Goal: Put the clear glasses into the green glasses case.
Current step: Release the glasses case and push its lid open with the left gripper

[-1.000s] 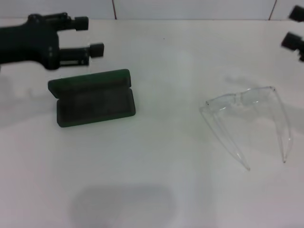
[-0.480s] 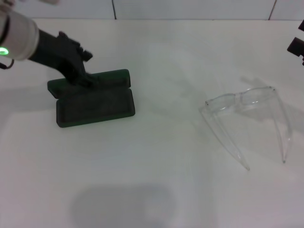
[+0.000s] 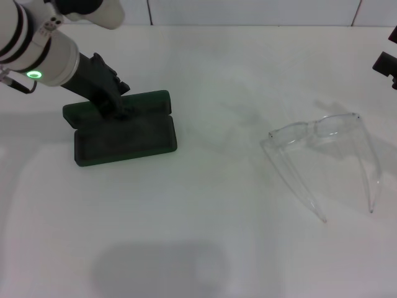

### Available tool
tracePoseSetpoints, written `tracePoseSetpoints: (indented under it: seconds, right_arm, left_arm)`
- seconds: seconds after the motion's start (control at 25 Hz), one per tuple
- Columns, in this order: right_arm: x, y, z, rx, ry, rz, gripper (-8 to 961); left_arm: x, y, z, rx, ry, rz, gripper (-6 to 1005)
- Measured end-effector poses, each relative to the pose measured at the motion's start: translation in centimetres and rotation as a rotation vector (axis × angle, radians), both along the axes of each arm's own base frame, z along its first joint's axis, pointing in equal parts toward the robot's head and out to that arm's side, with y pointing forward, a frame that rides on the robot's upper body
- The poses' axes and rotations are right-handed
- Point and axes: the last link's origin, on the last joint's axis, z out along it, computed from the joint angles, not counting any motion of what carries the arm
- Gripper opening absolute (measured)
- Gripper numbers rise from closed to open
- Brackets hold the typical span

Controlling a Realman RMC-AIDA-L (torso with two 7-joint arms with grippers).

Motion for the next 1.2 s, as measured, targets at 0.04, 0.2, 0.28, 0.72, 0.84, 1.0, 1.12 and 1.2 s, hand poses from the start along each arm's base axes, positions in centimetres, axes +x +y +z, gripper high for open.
tracePoseSetpoints:
  seconds: [0.04,0.2,0.28,0.72,0.84,1.0,1.12,1.2]
  right_arm:
    - [0.0,0.0,0.0,0.001,-0.001,0.0,869]
    - [0.1,0.0,0.1,0.005,-0.001,-0.002,869]
    - [0.1,-0.1,0.1,0.006,-0.001,-0.003,869]
    - [0.0,0.1,0.2,0.011,-0.001,0.0,869]
    - [-0.1,0.2,0.2,0.013,-0.003,0.0,869]
    - [-0.1,0.3,0.2,0.014,-0.003,0.001,870]
    - [-0.1,0.3,0.2,0.014,-0.004,0.001,870]
    - [-0.1,0.3,0.2,0.015,-0.004,0.001,869]
  left_arm:
    - [0.0,0.1,0.0,0.002,0.003,-0.001,515]
    - [-0.1,0.4,0.1,0.022,0.018,-0.009,493]
    - [-0.1,0.5,0.1,0.029,0.023,-0.012,481]
    - [-0.9,0.4,-0.5,0.014,0.069,-0.004,472]
    - [-1.0,0.5,-0.5,0.017,0.076,-0.004,470]
    - [-1.1,0.8,-0.7,0.03,0.08,-0.01,471]
    - [-1.3,1.0,-0.9,0.028,0.09,-0.009,472]
    - [-1.3,1.1,-1.1,0.021,0.094,-0.006,457]
